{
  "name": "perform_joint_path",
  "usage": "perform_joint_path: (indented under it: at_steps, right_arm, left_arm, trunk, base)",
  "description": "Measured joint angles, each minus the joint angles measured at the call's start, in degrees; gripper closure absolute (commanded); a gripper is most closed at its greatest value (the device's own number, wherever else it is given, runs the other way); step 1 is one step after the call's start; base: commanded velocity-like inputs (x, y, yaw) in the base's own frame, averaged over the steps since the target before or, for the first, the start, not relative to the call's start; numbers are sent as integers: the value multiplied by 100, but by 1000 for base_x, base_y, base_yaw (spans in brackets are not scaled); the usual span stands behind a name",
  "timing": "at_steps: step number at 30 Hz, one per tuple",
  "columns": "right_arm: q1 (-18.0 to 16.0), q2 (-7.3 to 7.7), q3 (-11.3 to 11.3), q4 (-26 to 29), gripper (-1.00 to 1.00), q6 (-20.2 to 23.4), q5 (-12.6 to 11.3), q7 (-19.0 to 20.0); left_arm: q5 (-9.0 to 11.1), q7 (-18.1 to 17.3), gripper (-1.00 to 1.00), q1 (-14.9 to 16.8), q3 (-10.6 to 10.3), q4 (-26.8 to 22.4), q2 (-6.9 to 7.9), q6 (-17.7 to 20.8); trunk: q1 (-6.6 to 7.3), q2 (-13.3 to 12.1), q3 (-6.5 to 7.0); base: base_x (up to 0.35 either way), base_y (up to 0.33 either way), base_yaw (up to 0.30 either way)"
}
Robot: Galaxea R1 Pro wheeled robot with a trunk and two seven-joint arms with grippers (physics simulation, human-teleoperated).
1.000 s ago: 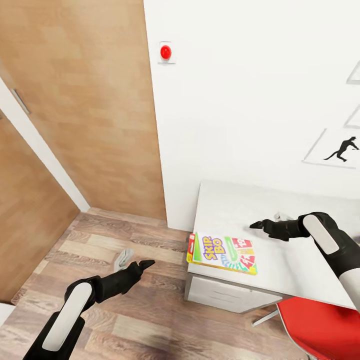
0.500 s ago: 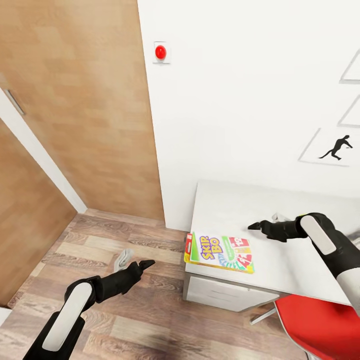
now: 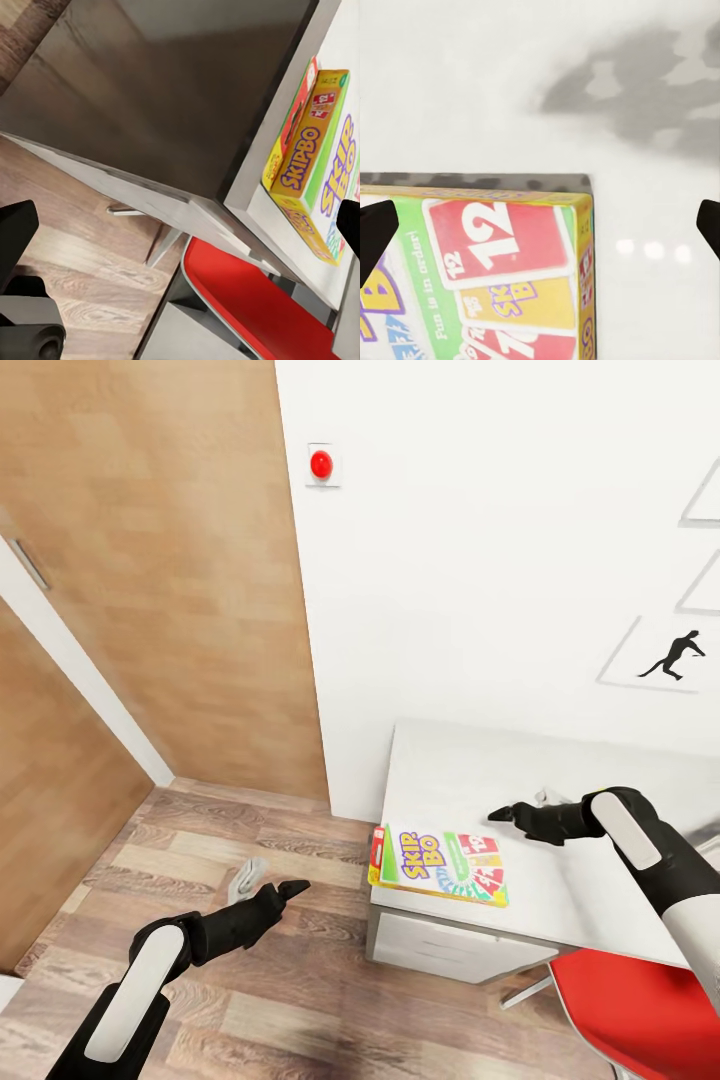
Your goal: Put all the toys in the child's room - the three board games (two on the bed and one on the table), the two jigsaw puzzles on the table, and the tennis ball on the table - inside the toy box on the table in the child's room.
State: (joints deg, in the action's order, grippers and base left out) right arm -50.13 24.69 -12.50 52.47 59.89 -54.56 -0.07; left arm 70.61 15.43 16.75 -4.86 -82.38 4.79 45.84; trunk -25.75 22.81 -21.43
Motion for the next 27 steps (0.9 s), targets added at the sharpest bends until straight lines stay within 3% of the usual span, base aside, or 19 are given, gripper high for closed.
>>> perform_joint_path:
  at_steps: [27]
  right_arm:
    - [-19,-274,-22,-683,-100,1,8,-1]
  left_arm:
    - [-2,0,-100,0,0,1,1,0]
  trunk:
    - [0,0,0]
  base:
    - [0,0,0]
